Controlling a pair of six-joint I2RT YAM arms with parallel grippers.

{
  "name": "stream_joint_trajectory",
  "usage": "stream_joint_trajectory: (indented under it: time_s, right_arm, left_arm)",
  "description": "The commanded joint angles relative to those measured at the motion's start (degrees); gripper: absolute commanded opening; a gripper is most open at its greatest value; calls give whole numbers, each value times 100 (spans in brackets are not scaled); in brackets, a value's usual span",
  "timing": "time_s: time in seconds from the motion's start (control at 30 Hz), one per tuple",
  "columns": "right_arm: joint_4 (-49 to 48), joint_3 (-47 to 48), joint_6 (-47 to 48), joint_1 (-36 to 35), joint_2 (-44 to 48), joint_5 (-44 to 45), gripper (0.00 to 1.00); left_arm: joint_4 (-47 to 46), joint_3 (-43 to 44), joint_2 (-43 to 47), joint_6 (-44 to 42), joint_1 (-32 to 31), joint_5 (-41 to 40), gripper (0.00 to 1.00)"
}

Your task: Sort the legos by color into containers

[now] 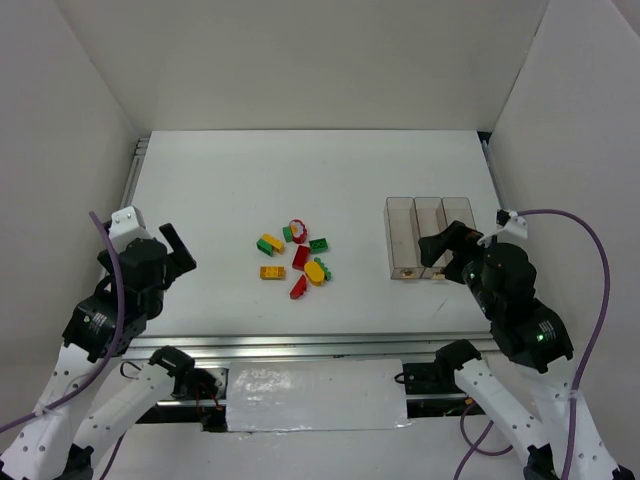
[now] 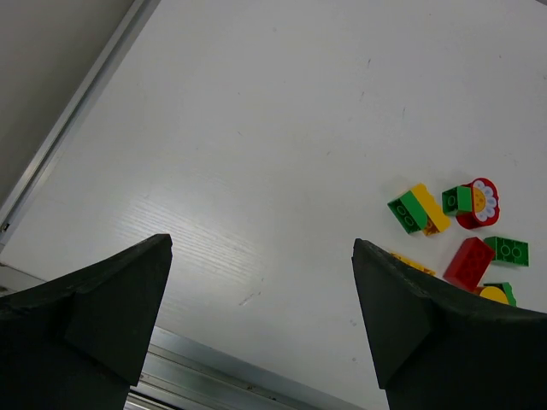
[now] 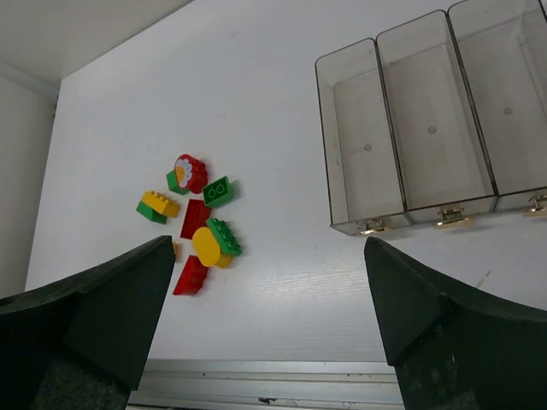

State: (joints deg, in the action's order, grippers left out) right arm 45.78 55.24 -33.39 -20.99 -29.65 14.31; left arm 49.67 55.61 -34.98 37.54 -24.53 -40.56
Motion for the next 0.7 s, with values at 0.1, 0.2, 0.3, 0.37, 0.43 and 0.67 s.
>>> stream_joint_trajectory:
  time_s: [0.1, 0.2, 0.3, 0.37, 0.43, 0.67]
  right_arm:
    - [-139, 154, 60, -19, 108, -93, 100]
    - [-429, 13, -61, -10, 205, -471, 100]
    - [-857, -371, -596, -36, -49, -1162, 100]
    - [-1306, -628, -905, -377, -400, -1404, 99]
    - [-1536, -857, -1415, -1504, -916, -740, 99]
    - [-1556, 255, -2461, -3831, -4168, 1232, 98]
  left_arm:
    - [-230, -7, 88, -115, -16, 39, 100]
    - [-238, -7, 97, -124, -16, 30, 99]
    - [-274, -16, 79, -150, -7, 56, 100]
    - [-291, -7, 44, -168, -16, 83, 99]
    - [-300, -16, 9, -177, 10, 109, 99]
    - [-309, -42, 88, -212, 10, 145, 100]
